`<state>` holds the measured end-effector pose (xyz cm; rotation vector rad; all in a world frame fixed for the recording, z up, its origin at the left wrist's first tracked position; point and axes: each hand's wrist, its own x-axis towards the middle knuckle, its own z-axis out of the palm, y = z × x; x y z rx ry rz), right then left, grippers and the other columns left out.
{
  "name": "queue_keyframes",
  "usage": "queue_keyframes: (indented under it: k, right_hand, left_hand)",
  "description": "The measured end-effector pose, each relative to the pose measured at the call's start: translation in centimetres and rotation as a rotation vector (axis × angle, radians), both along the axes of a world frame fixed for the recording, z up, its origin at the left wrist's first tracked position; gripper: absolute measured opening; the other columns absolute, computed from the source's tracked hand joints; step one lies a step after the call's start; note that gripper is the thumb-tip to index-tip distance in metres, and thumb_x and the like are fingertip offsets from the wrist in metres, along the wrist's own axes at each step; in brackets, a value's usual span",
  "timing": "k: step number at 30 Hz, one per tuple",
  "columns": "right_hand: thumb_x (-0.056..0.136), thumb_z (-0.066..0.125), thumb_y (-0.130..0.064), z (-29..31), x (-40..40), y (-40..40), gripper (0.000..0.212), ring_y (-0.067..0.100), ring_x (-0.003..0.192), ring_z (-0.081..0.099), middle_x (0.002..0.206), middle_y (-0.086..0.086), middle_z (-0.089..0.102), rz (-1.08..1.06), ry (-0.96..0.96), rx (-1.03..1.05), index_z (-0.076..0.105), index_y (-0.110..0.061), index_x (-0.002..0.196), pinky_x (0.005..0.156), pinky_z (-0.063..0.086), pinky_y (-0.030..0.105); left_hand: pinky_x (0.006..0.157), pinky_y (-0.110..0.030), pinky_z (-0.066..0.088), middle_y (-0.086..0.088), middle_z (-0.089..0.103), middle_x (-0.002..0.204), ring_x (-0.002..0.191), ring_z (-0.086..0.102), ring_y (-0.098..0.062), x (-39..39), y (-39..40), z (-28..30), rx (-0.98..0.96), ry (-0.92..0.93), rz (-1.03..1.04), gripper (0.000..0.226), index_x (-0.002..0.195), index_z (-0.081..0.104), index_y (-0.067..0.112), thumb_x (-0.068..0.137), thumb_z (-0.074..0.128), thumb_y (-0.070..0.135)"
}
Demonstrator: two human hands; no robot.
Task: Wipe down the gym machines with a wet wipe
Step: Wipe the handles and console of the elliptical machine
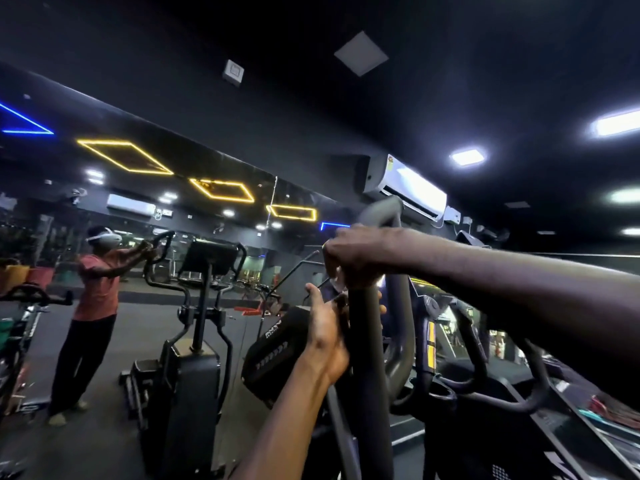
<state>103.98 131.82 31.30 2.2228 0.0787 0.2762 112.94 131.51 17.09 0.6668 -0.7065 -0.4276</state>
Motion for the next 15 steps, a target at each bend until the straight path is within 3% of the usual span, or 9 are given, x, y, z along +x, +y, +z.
queue_keyframes:
  k: [2,5,7,10,13,15]
  right_hand:
    - [0.086,0.062,-0.015,0.6,0.4,0.2,0.017,0.024,0.077,0.064,0.084,0.003,0.067,-0.02,0.018,0.021,0.075,-0.014,0.097,0.063,0.053,0.029]
    - [0.087,0.063,-0.014,0.6,0.8,0.2,0.008,0.026,0.077,0.067,0.074,0.001,0.061,-0.039,0.065,-0.001,0.07,-0.01,0.088,0.069,0.058,0.034]
    - [0.086,0.063,-0.016,1.8,1.3,-0.2,0.007,0.027,0.084,0.066,0.077,0.001,0.058,0.001,-0.035,0.017,0.069,-0.014,0.089,0.075,0.059,0.038]
    - [0.09,0.059,-0.016,2.5,2.0,-0.3,0.013,0.023,0.086,0.062,0.084,0.004,0.058,-0.016,-0.089,-0.013,0.059,-0.015,0.077,0.063,0.053,0.032]
    - [0.094,0.058,-0.015,1.8,2.9,-0.4,0.014,0.024,0.093,0.064,0.111,0.008,0.061,0.01,-0.087,-0.092,0.065,-0.007,0.103,0.059,0.043,0.029]
    - [0.094,0.059,-0.017,2.7,3.2,-1.2,0.017,0.026,0.101,0.065,0.113,0.006,0.059,0.059,-0.169,-0.077,0.066,-0.012,0.108,0.057,0.044,0.03]
  left_hand:
    - [0.082,-0.041,0.052,-0.026,0.066,0.119,0.11,0.061,-0.04,0.0,0.0,0.2,0.014,-0.013,-0.012,0.108,0.102,0.076,0.004,0.086,0.001,0.079]
    - [0.086,-0.045,0.049,-0.023,0.069,0.117,0.11,0.06,-0.041,0.1,0.1,0.6,0.028,-0.025,-0.037,0.108,0.105,0.075,0.005,0.086,-0.001,0.079]
    - [0.093,-0.051,0.047,-0.022,0.069,0.116,0.112,0.059,-0.043,0.3,-0.1,1.0,0.032,-0.033,-0.045,0.106,0.105,0.075,0.006,0.087,0.0,0.078]
    - [0.083,-0.045,0.049,-0.022,0.069,0.116,0.114,0.059,-0.044,0.8,-0.6,1.6,0.045,-0.031,-0.039,0.104,0.116,0.07,0.006,0.088,0.001,0.079]
    - [0.081,-0.043,0.052,-0.024,0.069,0.115,0.113,0.061,-0.045,1.3,-0.6,2.1,0.032,-0.002,-0.052,0.104,0.12,0.067,0.001,0.088,0.006,0.079]
    - [0.076,-0.04,0.053,-0.022,0.07,0.113,0.108,0.063,-0.042,1.5,-0.8,2.5,0.031,-0.018,-0.056,0.107,0.117,0.069,0.002,0.087,0.001,0.08]
